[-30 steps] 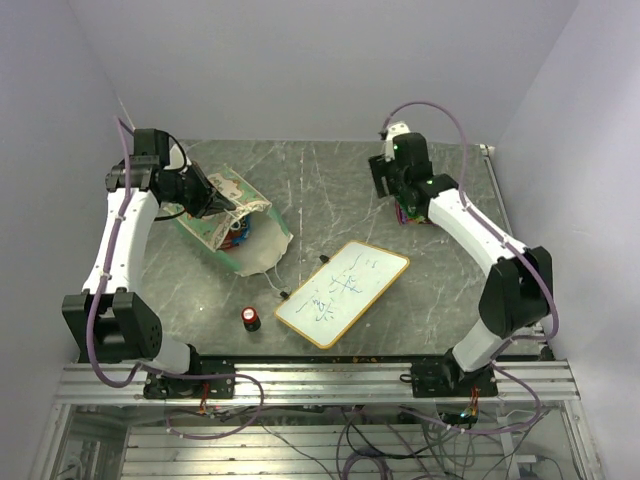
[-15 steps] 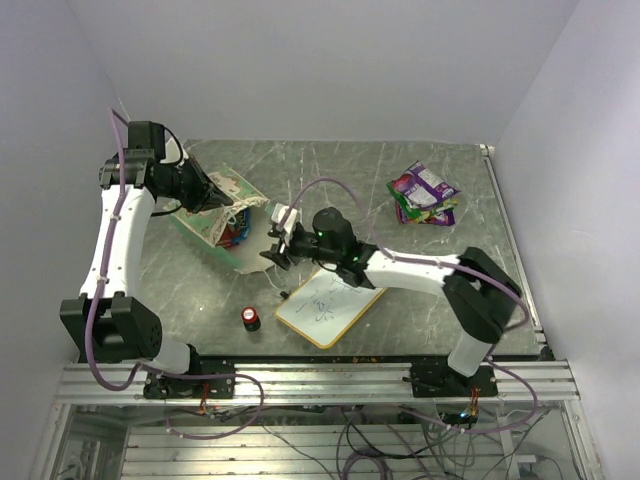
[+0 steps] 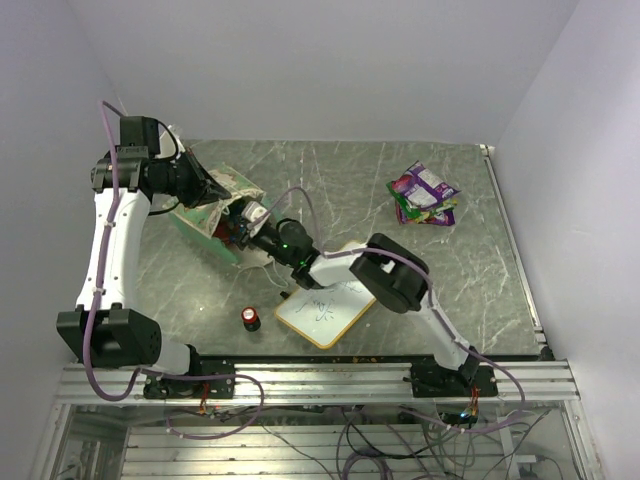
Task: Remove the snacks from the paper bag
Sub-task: Take out the snack from the paper bag.
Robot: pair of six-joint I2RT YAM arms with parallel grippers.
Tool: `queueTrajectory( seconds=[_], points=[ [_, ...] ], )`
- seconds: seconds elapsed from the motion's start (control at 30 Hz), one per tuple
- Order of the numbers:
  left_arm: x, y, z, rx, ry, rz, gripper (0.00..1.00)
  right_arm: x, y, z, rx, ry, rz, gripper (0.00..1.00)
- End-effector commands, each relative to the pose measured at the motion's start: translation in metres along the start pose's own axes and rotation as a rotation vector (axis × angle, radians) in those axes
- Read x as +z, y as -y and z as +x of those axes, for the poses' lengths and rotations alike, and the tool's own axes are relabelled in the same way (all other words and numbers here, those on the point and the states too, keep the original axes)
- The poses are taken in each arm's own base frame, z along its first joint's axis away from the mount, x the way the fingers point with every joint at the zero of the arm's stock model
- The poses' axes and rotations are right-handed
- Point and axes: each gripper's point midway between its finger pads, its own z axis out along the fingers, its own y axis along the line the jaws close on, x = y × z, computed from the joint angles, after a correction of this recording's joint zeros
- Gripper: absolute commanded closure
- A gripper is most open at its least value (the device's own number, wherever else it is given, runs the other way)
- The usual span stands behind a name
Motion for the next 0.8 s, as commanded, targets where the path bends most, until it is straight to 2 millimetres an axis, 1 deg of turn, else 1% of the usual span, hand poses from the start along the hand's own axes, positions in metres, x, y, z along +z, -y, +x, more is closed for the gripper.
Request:
queueTrajectory(
  seconds=[0.0, 0.1, 0.13, 0.3, 0.4, 0.5, 0.57, 0.67, 0.7, 0.73, 0.77],
  points=[
    [-0.013, 0.01, 0.005, 0.082, 0.009, 0.024, 0.93, 0.029, 0.021, -0.014, -0.026, 0.094, 0.152, 0.46],
    [-0.011, 0.005, 0.01, 0.08, -0.002, 0.017, 0.93, 0.044, 0.022, 0.0, -0.07, 0.077, 0.154, 0.45],
    [-0.011, 0.006, 0.01, 0.075, -0.001, 0.022, 0.93, 0.046, 0.02, 0.017, -0.078, 0.039, 0.153, 0.43],
    [-0.01, 0.011, 0.01, 0.058, -0.002, 0.049, 0.93, 0.055, 0.023, 0.044, -0.1, -0.005, 0.177, 0.34],
    [-0.011, 0.011, 0.009, 0.062, -0.004, 0.039, 0.93, 0.059, 0.026, 0.051, -0.093, -0.006, 0.18, 0.27],
    [-0.01, 0.011, 0.009, 0.06, -0.007, 0.036, 0.93, 0.067, 0.027, 0.059, -0.092, -0.013, 0.164, 0.2],
    [-0.009, 0.01, 0.011, 0.056, -0.008, 0.035, 0.93, 0.074, 0.024, 0.064, -0.079, -0.005, 0.128, 0.19],
    [-0.005, 0.009, 0.015, 0.045, -0.017, 0.036, 0.93, 0.08, 0.024, 0.074, -0.075, -0.007, 0.12, 0.16],
    [-0.004, 0.008, 0.017, 0.042, -0.021, 0.035, 0.93, 0.083, 0.026, 0.074, -0.071, 0.0, 0.119, 0.15],
    [-0.003, 0.007, 0.018, 0.04, -0.024, 0.034, 0.93, 0.084, 0.025, 0.082, -0.063, -0.012, 0.111, 0.14],
    [-0.002, 0.007, 0.019, 0.038, -0.028, 0.032, 0.93, 0.086, 0.025, 0.086, -0.058, -0.013, 0.102, 0.13]
  ],
)
